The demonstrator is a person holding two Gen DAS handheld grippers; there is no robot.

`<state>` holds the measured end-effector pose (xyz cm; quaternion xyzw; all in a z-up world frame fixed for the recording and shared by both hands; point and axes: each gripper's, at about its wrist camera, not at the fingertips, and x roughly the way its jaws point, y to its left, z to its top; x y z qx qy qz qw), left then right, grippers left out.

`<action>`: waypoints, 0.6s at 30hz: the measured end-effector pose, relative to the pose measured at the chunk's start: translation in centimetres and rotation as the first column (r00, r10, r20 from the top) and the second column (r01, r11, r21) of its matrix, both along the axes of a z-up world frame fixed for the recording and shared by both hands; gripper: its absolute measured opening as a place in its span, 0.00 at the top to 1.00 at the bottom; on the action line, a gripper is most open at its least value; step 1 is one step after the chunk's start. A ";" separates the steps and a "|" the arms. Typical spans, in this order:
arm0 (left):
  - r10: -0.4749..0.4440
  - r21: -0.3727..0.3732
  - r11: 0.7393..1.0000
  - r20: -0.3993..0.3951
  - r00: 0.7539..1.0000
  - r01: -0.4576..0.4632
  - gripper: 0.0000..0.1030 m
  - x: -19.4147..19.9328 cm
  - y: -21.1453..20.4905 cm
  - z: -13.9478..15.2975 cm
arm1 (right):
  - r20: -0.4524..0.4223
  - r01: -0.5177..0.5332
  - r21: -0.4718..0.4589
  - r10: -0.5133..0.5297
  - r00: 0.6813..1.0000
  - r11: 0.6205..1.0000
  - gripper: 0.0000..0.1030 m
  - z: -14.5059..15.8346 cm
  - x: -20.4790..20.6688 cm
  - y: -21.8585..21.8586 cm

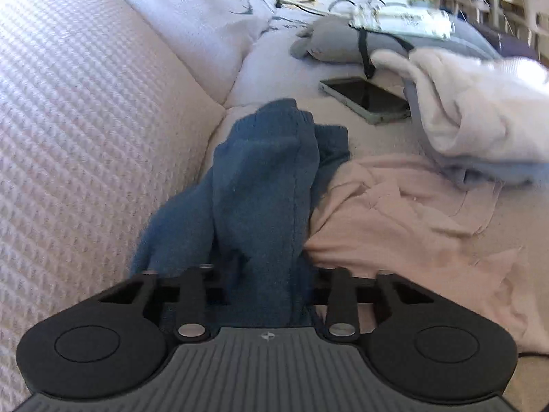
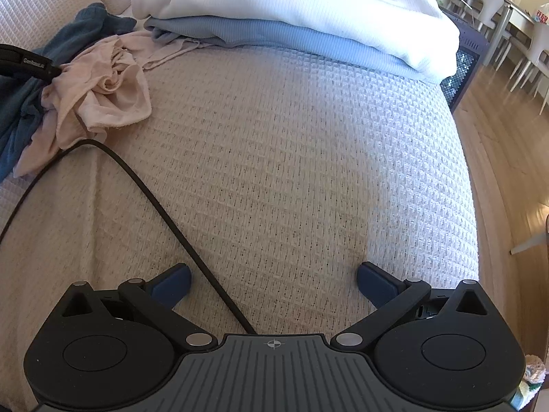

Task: Fold clothes
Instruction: 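Grasp the dark blue sweater with the left gripper and lift it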

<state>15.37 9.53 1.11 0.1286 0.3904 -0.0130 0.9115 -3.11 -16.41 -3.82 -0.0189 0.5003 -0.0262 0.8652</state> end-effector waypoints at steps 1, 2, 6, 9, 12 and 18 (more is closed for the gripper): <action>0.002 -0.008 1.000 0.003 1.000 -0.002 0.83 -0.2 0.0 0.4 | 0.001 0.000 0.000 0.000 1.000 1.000 0.00 0.0 0.0 0.0; 0.004 -0.015 1.000 0.007 1.000 -0.004 0.85 -0.4 0.1 0.7 | 0.003 0.000 0.000 0.000 1.000 1.000 0.00 0.0 0.0 0.0; -0.031 -0.132 0.991 0.008 0.999 0.032 0.87 -2.1 0.2 3.5 | 0.006 0.001 0.001 -0.001 1.000 1.000 0.00 0.1 0.0 0.0; -0.116 -0.257 0.959 0.040 0.992 0.122 0.88 -4.5 -0.3 7.1 | 0.011 0.003 0.003 -0.003 1.000 1.000 0.00 0.2 -0.1 -0.1; -0.225 -0.361 0.900 0.094 0.970 0.244 0.88 -7.3 -1.3 10.7 | 0.018 0.020 0.018 -0.021 1.000 1.000 0.00 0.7 -0.3 -0.4; -0.505 -0.468 0.718 0.158 0.849 0.515 0.90 -12.9 -6.4 13.5 | 0.093 0.178 0.105 -0.188 0.978 0.978 0.00 4.4 -2.7 -4.3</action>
